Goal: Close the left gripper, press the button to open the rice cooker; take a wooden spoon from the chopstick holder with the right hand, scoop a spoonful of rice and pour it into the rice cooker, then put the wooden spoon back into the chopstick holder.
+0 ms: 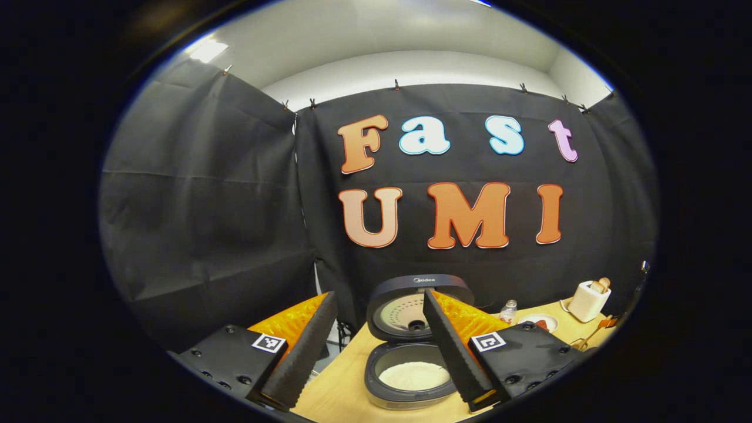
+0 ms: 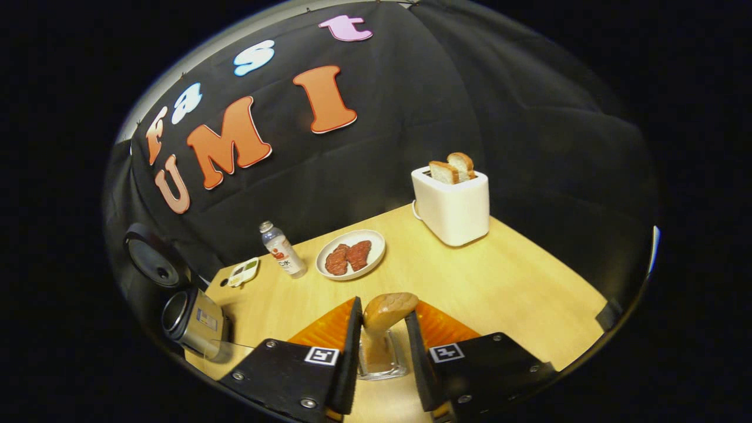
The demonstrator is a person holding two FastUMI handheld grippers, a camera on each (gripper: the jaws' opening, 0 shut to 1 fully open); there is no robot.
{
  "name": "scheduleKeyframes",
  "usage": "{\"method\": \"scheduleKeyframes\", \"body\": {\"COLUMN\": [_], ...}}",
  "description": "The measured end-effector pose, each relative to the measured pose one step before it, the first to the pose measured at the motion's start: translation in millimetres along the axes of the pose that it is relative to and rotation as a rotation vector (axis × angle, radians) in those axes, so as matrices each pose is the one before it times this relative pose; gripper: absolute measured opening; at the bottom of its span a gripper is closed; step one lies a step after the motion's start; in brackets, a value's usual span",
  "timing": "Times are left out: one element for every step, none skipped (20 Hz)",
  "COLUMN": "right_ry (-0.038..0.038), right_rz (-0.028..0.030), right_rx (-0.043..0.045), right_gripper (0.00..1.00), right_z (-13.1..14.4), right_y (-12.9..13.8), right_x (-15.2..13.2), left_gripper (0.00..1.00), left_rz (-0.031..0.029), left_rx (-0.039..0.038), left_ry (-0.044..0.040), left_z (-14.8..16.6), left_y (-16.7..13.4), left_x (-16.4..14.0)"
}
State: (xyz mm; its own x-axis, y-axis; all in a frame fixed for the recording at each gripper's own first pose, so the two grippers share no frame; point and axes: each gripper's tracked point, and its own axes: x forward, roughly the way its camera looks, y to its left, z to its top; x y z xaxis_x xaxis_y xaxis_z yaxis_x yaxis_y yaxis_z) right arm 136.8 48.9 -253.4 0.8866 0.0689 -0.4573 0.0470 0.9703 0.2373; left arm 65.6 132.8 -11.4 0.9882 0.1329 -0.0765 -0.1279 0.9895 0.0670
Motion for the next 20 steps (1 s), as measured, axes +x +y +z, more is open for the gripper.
{"method": "scheduleKeyframes", "body": {"right_ry": [-0.00949,-0.00647,-0.01693,-0.02052,-0.02175,-0.02185,-0.02233,-0.02685,-0.02332,-0.02128,-0.02111,-0.01810,-0.01546,-0.01283,-0.00961,-0.00835,-0.00836,-0.00690,-0.00693,-0.00809], "right_rz": [-0.01922,-0.01963,-0.01332,-0.00386,-0.00224,-0.00155,-0.00195,-0.00641,-0.00651,-0.01359,-0.00861,-0.00019,0.00325,0.00360,-0.00009,-0.00248,0.00161,0.00312,0.00239,0.00138], "right_rx": [-0.02026,-0.02080,-0.01490,-0.00862,-0.00570,-0.00542,-0.00728,-0.00902,-0.00767,-0.00958,-0.01271,-0.01028,-0.00812,-0.00587,-0.00242,0.00070,-0.00094,-0.00373,-0.00624,-0.00670], "right_gripper": [0.47,0.60,0.72,0.73,0.77,0.85,0.88,0.93,0.93,0.93,0.93,0.93,0.93,0.93,0.93,0.93,0.93,0.93,0.93,0.93], "right_z": [7.92,6.17,12.33,12.46,12.99,12.94,12.43,15.61,13.45,14.09,12.62,12.01,10.16,7.94,5.94,5.09,4.82,3.94,3.14,3.66], "right_y": [-5.80,-6.35,-3.85,-1.37,-1.15,-0.05,1.60,0.33,-0.41,-0.58,-0.32,1.40,2.72,2.38,1.22,1.38,2.22,3.06,2.41,2.09], "right_x": [-3.94,-4.05,-6.95,-6.48,-5.95,-6.18,-7.53,-6.36,-5.42,-5.11,-5.86,-5.61,-5.74,-5.10,-5.00,-4.60,-4.47,-5.24,-3.67,-4.27], "left_gripper": [1.00,1.00,1.00,1.00,0.96,0.96,0.96,0.96,0.96,1.00,1.00,1.00,1.00,1.00,1.00,1.00,0.98,0.96,0.97,0.98], "left_rz": [-0.00033,0.00065,-0.00310,-0.00762,-0.00866,-0.00612,-0.00135,-0.00365,-0.00355,-0.00532,-0.00793,-0.00946,-0.00710,-0.00686,-0.00432,-0.00348,-0.00710,-0.00713,-0.00827,-0.01411], "left_rx": [-0.00186,-0.00050,-0.00341,-0.00764,-0.00976,-0.00563,-0.00204,0.00028,-0.00025,-0.00381,-0.00781,-0.00886,-0.00571,-0.00177,0.00310,0.00280,0.00202,0.00428,0.00265,-0.00267], "left_ry": [0.00012,0.00167,0.00022,0.00134,0.00231,0.00179,-0.00085,-0.00270,-0.00160,-0.00136,-0.00289,-0.00141,-0.00250,-0.00345,-0.00272,-0.00707,-0.01186,-0.00841,-0.00675,0.00129], "left_z": [-0.49,-0.22,-0.21,0.67,-0.47,0.41,0.82,2.46,1.33,3.32,4.45,5.00,4.98,6.99,6.40,8.08,9.21,7.71,5.12,2.54], "left_y": [-1.83,-0.98,-3.02,-4.33,-3.38,-2.48,-2.61,-2.44,-2.87,-2.74,-4.98,-4.29,-3.86,-3.88,-3.46,-2.35,-4.43,-3.94,-3.22,-5.84], "left_x": [2.01,1.26,-0.95,1.40,0.61,2.10,1.14,3.09,3.00,4.76,4.90,7.62,7.29,8.56,8.63,9.47,9.52,11.57,11.40,11.48]}}
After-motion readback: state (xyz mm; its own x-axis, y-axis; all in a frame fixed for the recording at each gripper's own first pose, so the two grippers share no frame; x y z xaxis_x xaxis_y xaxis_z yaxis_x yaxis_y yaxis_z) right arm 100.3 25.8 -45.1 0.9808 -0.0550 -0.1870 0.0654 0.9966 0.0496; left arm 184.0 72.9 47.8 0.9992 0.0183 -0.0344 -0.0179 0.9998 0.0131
